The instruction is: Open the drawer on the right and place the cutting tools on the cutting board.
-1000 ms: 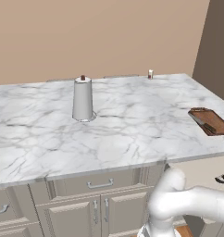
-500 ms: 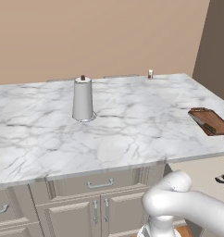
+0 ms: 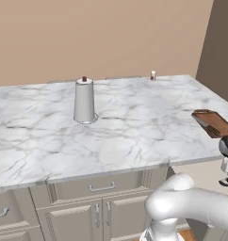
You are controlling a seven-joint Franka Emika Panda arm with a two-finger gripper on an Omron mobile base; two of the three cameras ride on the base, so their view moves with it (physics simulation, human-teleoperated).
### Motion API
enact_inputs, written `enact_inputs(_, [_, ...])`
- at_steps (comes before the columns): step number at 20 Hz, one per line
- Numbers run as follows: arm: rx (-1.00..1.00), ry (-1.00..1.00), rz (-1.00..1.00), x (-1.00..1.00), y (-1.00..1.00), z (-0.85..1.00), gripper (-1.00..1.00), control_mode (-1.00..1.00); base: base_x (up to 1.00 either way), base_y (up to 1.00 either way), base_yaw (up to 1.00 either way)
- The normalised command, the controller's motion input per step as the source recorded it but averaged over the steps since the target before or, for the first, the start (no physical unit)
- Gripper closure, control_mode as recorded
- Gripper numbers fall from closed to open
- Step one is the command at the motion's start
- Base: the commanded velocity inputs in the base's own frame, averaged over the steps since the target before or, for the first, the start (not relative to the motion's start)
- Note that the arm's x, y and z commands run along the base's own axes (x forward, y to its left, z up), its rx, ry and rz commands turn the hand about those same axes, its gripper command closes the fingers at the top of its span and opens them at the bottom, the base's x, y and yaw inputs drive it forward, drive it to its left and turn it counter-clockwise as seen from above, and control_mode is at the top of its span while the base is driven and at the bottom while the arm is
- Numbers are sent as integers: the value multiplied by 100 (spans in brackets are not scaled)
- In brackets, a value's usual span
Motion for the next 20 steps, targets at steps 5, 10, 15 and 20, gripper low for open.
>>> enact_inputs(5, [2,11,0,25,-23,-4,-100,-100,0,0,0])
enact_inputs(10, [18,4,0,12,-37,-41,-100,-100,0,0,0])
enact_inputs(15, [14,3,0,23,-31,-47,-100,-100,0,0,0])
enact_inputs(20, [4,11,0,10,-42,-31,-100,-100,0,0,0])
